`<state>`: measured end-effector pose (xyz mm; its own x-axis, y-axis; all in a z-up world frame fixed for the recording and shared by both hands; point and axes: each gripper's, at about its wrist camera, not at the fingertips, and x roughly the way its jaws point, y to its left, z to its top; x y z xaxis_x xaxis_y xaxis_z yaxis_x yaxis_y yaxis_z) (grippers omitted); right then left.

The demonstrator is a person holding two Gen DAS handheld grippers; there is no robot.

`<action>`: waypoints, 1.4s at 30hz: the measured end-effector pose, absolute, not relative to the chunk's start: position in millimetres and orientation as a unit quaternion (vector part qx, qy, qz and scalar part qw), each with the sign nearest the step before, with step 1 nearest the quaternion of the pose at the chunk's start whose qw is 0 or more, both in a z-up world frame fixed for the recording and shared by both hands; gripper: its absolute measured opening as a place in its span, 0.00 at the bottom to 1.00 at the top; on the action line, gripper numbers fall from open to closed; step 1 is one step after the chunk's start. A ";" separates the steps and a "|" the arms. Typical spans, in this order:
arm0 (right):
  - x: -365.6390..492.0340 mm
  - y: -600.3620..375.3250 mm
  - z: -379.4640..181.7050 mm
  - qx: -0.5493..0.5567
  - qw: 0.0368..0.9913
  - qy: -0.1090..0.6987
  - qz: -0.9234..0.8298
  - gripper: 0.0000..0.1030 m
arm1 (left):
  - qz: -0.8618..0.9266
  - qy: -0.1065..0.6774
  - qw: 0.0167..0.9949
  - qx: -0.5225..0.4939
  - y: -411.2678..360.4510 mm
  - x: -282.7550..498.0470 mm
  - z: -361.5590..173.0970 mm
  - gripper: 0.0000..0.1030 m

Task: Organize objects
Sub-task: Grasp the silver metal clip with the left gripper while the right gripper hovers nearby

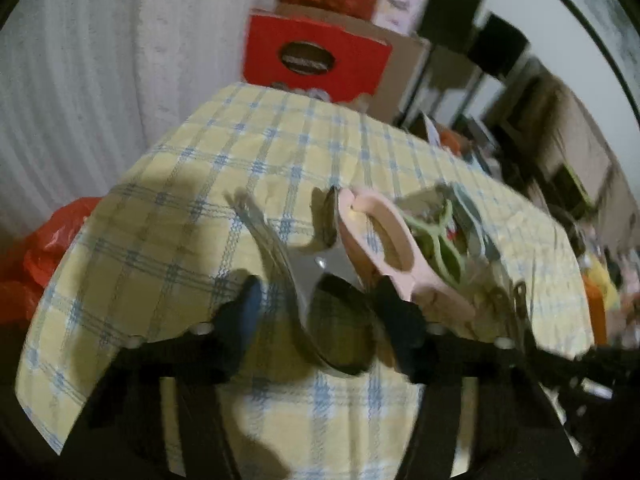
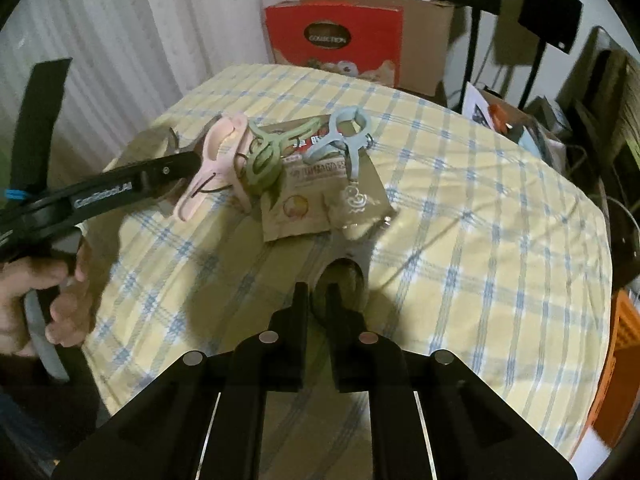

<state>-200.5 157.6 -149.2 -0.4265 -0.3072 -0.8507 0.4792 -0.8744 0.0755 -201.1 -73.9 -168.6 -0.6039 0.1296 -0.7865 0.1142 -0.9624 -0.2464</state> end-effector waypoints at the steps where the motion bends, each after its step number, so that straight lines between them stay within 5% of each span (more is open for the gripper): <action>1: -195.6 161.0 -147.4 0.481 0.233 0.081 -0.842 0.09 | 0.884 -0.139 0.012 -0.446 -78.7 -198.3 -167.1 0.44; 12: -171.9 205.5 -136.2 0.478 0.195 0.026 -0.856 0.13 | 0.874 -0.133 -0.021 -0.467 -114.8 -173.7 -147.7 0.45; 14: -173.2 207.6 -132.8 0.471 0.192 0.013 -0.861 0.22 | 0.879 -0.140 -0.044 -0.453 -120.2 -174.4 -144.5 0.63; 22: -196.1 185.1 -137.0 0.460 0.160 -0.011 -0.873 0.50 | 0.881 -0.165 -0.096 -0.433 -127.3 -184.1 -161.4 0.67; 30: -209.8 147.2 -159.8 0.457 0.139 0.060 -0.877 0.51 | 0.878 -0.127 -0.102 -0.450 -109.8 -193.2 -172.4 0.68; 33: -204.6 145.7 -163.4 0.435 0.132 0.073 -0.888 0.39 | 0.882 -0.101 -0.111 -0.447 -101.5 -194.4 -174.8 0.68; 34: -202.5 144.7 -163.9 0.431 0.137 0.075 -0.889 0.29 | 0.882 -0.087 -0.115 -0.449 -98.0 -195.0 -175.3 0.68; 36: -199.3 143.0 -163.7 0.429 0.140 0.080 -0.889 0.27 | 0.884 -0.083 -0.110 -0.446 -94.9 -194.7 -174.3 0.59; 38: -196.3 142.1 -163.5 0.425 0.138 0.086 -0.890 0.27 | 0.885 -0.086 -0.114 -0.443 -94.7 -193.9 -172.0 0.34; 42: -190.4 144.5 -162.3 0.427 0.137 0.074 -0.891 0.27 | 0.883 -0.148 -0.110 -0.431 -106.5 -186.6 -167.1 0.33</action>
<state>-190.4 144.5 -162.3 -0.5988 -0.1807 -0.7803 0.3067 -0.9517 -0.0149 -186.6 -106.5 -167.1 -0.6046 -0.0658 -0.7938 0.3217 -0.9319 -0.1678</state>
